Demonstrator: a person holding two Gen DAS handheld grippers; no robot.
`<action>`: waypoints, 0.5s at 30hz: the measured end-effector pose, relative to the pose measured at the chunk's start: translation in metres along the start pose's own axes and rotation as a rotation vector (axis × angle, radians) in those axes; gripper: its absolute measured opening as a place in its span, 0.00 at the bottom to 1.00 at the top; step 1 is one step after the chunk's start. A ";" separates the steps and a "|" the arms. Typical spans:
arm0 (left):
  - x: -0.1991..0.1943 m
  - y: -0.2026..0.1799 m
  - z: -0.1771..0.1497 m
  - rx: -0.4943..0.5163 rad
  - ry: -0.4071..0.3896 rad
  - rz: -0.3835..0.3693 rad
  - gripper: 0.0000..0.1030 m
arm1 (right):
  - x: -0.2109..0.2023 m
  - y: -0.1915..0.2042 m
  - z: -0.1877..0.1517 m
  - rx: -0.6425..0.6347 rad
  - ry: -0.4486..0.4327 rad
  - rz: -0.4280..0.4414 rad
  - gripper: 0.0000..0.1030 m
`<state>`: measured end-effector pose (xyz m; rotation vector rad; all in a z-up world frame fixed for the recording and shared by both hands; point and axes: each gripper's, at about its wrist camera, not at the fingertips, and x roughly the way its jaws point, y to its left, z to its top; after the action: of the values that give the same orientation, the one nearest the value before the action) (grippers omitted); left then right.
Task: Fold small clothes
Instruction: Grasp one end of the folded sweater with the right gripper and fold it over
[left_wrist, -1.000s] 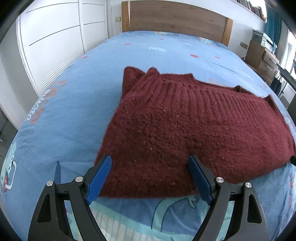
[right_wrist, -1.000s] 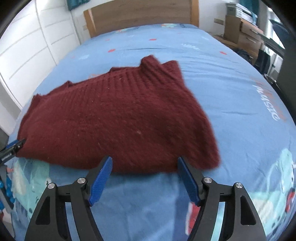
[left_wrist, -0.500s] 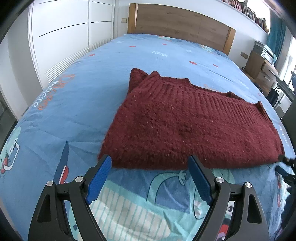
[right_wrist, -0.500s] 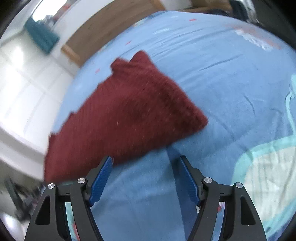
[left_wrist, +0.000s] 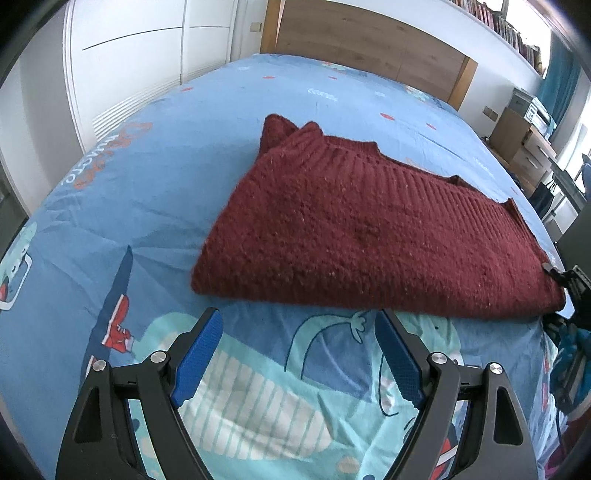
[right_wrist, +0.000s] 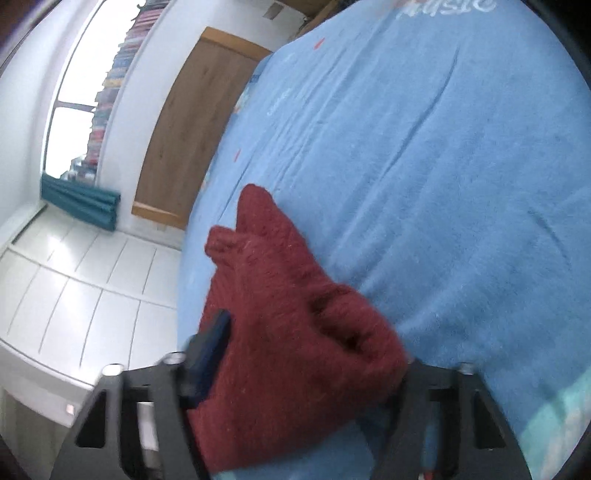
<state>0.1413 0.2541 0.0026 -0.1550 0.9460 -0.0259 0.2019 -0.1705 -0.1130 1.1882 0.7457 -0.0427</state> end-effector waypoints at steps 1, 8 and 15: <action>0.000 0.000 -0.001 0.001 0.002 0.000 0.78 | 0.005 -0.004 0.002 0.021 0.007 0.018 0.40; -0.006 0.006 -0.001 -0.029 -0.002 -0.019 0.78 | -0.003 -0.009 0.009 0.114 0.028 0.119 0.29; -0.020 0.028 0.006 -0.076 -0.025 -0.028 0.78 | -0.001 0.039 0.011 0.140 0.052 0.209 0.27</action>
<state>0.1331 0.2839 0.0180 -0.2384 0.9205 -0.0138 0.2223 -0.1646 -0.0789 1.3998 0.6685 0.1117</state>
